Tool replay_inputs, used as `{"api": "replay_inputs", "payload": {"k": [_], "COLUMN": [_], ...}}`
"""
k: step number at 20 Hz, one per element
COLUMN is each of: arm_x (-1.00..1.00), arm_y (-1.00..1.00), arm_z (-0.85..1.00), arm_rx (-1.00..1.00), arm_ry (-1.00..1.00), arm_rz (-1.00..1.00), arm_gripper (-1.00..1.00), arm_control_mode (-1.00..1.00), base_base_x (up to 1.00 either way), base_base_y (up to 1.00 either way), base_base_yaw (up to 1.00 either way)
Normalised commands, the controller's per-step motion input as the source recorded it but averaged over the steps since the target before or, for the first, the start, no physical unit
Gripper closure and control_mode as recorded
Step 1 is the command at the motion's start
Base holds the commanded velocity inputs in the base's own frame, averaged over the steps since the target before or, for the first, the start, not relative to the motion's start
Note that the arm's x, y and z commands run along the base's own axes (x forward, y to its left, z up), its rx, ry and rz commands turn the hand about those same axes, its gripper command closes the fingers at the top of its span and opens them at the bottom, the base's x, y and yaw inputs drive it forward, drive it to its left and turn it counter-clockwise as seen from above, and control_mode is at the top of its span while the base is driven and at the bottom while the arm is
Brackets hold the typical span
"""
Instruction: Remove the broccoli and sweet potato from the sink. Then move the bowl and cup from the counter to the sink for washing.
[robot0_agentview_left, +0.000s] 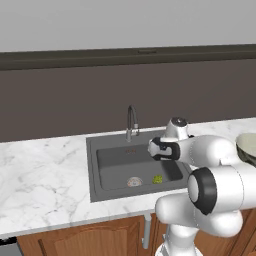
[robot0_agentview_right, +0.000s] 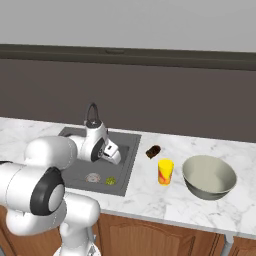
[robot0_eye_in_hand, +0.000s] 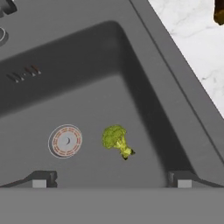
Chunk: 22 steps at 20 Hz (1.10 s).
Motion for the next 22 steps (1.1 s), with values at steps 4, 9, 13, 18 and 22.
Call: {"api": "replay_inputs", "payload": {"k": [4,9,13,18,22], "arm_x": [0.0,0.0,0.0,0.0,0.0], "arm_y": [0.07,0.07,0.05,0.01,0.0], "arm_z": [-0.12,-0.13,-0.13,-0.16,-0.17], "arm_rx": [0.0,0.0,0.0,0.0,0.0], "arm_ry": [0.0,0.0,0.0,0.03,0.06], "arm_rz": [0.0,0.0,0.0,0.0,0.0], "arm_gripper": [-1.0,-1.0,-1.0,-1.0,-1.0], "arm_control_mode": [-1.0,-1.0,-1.0,-1.0,-1.0], "base_base_x": [0.0,0.0,0.0,0.0,0.0], "base_base_y": [0.0,0.0,0.0,0.0,0.0], "base_base_yaw": [0.0,0.0,0.0,0.0,0.0]}}
